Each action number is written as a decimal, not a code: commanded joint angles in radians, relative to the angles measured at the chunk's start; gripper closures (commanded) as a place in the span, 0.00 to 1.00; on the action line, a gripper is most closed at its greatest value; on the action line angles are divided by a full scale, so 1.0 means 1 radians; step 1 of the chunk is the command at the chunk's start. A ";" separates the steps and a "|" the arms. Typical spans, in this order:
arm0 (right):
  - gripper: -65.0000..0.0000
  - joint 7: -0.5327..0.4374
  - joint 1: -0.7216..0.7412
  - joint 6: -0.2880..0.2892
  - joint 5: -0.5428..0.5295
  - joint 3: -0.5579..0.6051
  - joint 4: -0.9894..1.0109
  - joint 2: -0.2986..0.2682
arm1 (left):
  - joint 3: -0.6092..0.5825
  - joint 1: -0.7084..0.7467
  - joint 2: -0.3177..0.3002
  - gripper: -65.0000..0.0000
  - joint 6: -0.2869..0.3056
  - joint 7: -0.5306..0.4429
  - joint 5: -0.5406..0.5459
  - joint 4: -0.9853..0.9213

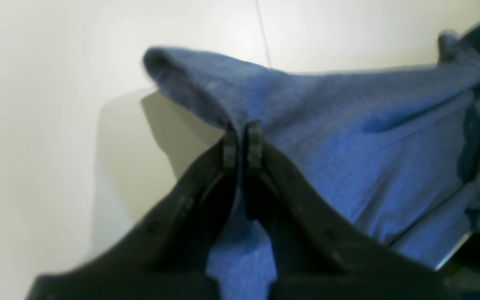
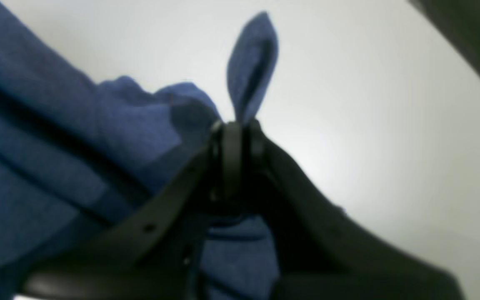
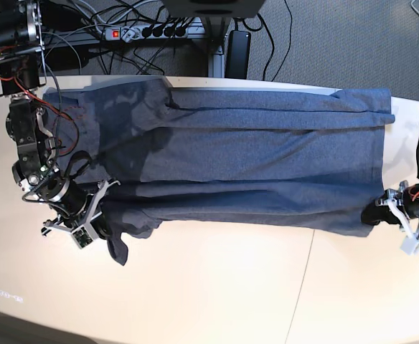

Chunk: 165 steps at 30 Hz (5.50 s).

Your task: Fold the T-shirt properly

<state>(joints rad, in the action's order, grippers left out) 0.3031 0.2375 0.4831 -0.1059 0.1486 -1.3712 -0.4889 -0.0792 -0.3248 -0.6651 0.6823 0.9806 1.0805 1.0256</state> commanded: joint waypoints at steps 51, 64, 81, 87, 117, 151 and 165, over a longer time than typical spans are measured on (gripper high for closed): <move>1.00 -0.034 -0.359 0.072 0.034 -0.047 -0.272 -0.212 | 0.007 0.331 -0.169 1.00 0.016 0.005 -0.001 0.499; 0.53 -0.033 -0.401 0.071 0.001 -0.050 -0.254 -0.212 | 0.007 0.332 -0.169 0.47 0.016 0.011 -0.050 0.499; 0.39 -0.034 -0.320 0.071 -0.298 -0.235 -0.255 -0.117 | 0.146 0.333 -0.166 0.45 0.016 -0.029 -0.006 0.499; 1.00 0.040 -0.259 0.071 -0.263 -0.241 -0.251 -0.106 | 0.146 0.333 -0.163 0.53 0.016 -0.039 -0.007 0.499; 1.00 0.041 -0.246 0.071 -0.336 -0.266 -0.005 -0.106 | 0.146 0.428 -0.164 0.51 0.016 -0.041 -0.083 0.498; 1.00 0.150 -0.247 0.075 -0.410 -0.262 -0.244 -0.023 | 0.309 0.561 -0.166 0.48 0.016 -0.058 -0.069 0.354; 1.00 0.154 -0.247 0.075 -0.410 -0.262 -0.244 -0.023 | 0.309 0.571 -0.167 0.35 0.016 0.026 -0.019 0.353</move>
<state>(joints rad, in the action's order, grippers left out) 0.4767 -0.0227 0.4828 -0.5045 -0.1043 -1.6012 -0.4953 0.2180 0.2497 -0.8059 0.6823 1.0153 1.0489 1.3689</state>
